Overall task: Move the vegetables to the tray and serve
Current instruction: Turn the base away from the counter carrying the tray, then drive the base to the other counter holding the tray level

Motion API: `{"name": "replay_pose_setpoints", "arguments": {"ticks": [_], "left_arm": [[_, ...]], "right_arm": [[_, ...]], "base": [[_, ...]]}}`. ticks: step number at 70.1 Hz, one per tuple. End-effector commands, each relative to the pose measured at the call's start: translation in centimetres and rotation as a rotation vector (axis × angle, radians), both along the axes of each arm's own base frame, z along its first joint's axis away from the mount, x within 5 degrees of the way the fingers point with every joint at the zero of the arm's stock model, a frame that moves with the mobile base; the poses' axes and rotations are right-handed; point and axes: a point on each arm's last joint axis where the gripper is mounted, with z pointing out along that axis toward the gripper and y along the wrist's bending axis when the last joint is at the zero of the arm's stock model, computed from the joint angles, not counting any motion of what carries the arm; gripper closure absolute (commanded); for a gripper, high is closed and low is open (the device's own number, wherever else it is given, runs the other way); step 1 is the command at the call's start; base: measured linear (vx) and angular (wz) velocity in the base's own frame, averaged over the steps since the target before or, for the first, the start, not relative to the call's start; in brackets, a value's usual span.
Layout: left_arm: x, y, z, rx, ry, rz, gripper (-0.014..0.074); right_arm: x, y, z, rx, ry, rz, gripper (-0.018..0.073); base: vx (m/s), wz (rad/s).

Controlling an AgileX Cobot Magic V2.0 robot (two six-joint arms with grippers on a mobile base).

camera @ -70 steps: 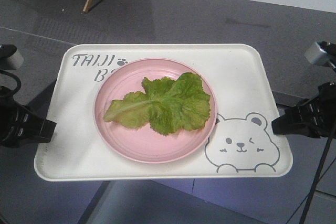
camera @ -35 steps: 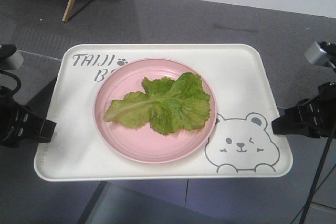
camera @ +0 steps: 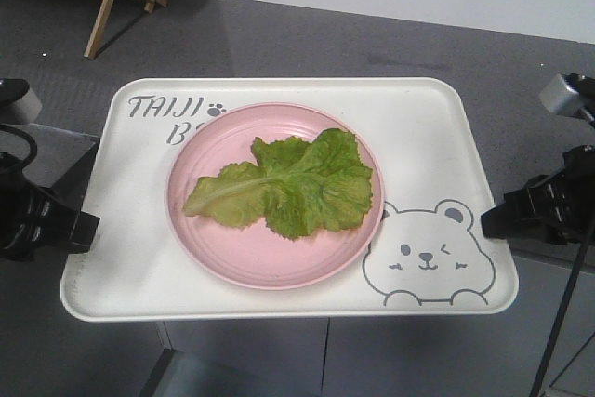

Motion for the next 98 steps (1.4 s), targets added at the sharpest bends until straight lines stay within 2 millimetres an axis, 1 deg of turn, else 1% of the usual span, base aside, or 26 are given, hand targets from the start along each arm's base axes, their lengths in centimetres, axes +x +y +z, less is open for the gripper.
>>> {"name": "replay_pose_setpoints", "arguments": {"ticks": [1, 51, 98], "left_arm": [[-0.2, -0.91, 1.95, -0.109, -0.09, -0.019, 0.0603], [-0.2, -0.91, 1.95, -0.109, -0.09, -0.019, 0.0603], [-0.2, -0.92, 1.95, -0.11, -0.09, -0.019, 0.0603]], "right_arm": [[-0.58, 1.05, 1.9, 0.096, -0.061, 0.059, 0.0562], [-0.58, 1.05, 1.9, 0.096, -0.061, 0.059, 0.0562], [-0.59, 1.06, 1.9, 0.096, -0.06, 0.059, 0.0562]], "base": [[0.12, -0.09], [0.09, -0.08], [0.04, 0.02]]}}
